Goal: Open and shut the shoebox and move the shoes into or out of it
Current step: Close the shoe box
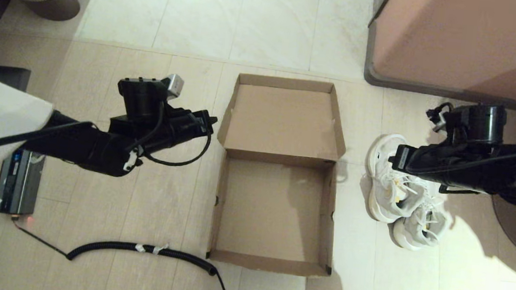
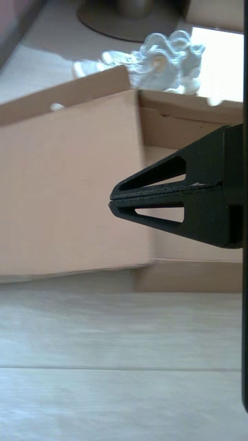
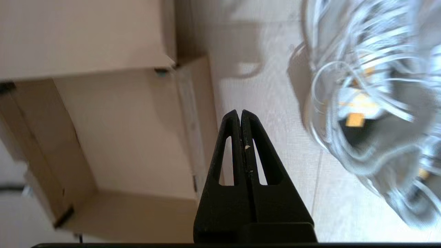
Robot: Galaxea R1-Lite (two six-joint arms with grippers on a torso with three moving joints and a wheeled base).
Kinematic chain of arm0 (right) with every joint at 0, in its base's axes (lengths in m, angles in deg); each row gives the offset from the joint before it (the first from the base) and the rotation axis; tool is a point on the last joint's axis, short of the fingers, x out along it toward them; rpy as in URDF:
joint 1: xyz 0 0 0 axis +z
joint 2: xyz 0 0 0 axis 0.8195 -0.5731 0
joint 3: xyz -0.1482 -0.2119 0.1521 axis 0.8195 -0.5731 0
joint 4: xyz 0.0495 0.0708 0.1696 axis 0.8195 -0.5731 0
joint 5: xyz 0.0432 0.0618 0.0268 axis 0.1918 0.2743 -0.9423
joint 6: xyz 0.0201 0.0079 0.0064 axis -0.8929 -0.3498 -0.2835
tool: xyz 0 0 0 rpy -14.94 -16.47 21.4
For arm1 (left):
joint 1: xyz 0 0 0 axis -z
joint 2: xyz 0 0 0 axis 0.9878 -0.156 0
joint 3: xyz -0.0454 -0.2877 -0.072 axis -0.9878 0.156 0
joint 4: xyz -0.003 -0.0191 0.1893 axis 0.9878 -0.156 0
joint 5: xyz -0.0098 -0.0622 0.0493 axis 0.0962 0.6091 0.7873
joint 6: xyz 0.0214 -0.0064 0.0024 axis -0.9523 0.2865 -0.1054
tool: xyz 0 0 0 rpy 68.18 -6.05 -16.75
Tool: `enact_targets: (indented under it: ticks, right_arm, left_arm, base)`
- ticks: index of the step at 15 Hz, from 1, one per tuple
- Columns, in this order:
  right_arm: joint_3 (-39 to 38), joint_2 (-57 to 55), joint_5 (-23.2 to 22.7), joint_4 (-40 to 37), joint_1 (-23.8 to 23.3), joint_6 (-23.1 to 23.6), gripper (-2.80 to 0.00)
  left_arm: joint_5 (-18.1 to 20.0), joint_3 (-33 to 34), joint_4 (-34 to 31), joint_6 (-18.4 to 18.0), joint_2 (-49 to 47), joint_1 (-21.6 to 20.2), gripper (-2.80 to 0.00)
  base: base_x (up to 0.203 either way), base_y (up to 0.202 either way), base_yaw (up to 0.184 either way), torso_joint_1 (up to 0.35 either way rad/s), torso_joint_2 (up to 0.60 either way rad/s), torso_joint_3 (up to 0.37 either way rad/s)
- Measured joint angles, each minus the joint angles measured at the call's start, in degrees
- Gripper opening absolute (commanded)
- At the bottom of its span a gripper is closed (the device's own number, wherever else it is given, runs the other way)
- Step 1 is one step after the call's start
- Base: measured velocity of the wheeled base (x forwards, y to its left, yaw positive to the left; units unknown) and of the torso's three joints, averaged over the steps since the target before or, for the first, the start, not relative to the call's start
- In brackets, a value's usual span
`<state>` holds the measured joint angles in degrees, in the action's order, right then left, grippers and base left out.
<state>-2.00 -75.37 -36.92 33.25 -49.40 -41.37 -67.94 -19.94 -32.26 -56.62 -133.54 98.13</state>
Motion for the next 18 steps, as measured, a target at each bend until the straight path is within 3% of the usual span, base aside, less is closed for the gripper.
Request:
enact_targets:
  ticks: [1, 3, 6, 9, 12, 14, 18]
  right_arm:
    - [0.91, -2.46, -4.16, 0.79, -1.88, 0.71, -2.80]
    - [2.50, -9.23, -11.93, 9.52, -4.86, 0.75, -2.80]
    - [11.31, -19.56, -18.96, 20.30, -6.48, -5.94, -2.80]
    - [22.82, -28.82, -18.68, 23.07, -5.98, -13.56, -2.80]
    - [32.29, -36.43, -15.86, 26.33, -4.37, -21.37, -2.80]
    - [36.30, -40.01, -15.42, 26.71, -3.35, -25.07, -2.80]
    - [41.79, -43.47, -15.78, 26.72, -1.01, -32.69, -2.80]
  left_arm:
    - [0.62, -2.22, 0.92, 0.60, -1.92, -0.38, -2.80]
    - [0.97, -4.48, 5.23, 2.01, -5.50, -0.21, -2.80]
    - [0.81, -3.96, 10.48, 1.91, -9.22, 0.92, -2.80]
    - [0.84, -2.14, 11.79, 1.17, -11.17, 3.82, -2.80]
    - [0.76, -4.38, 11.77, -2.50, -14.91, 5.13, -2.80]
    - [-0.22, -7.89, 11.80, -4.45, -17.88, 5.33, -2.80]
    - [-0.77, -9.89, 12.09, -4.81, -21.13, 5.58, -2.80]
  base:
    - [0.000, 0.000, 0.000, 0.000, 0.00, 0.000]
    - [0.000, 0.000, 0.000, 0.000, 0.00, 0.000]
    - [0.000, 0.000, 0.000, 0.000, 0.00, 0.000]
    - [0.000, 0.000, 0.000, 0.000, 0.00, 0.000]
    - [0.000, 0.000, 0.000, 0.000, 0.00, 0.000]
    - [0.000, 0.000, 0.000, 0.000, 0.00, 0.000]
    - [0.000, 0.000, 0.000, 0.000, 0.00, 0.000]
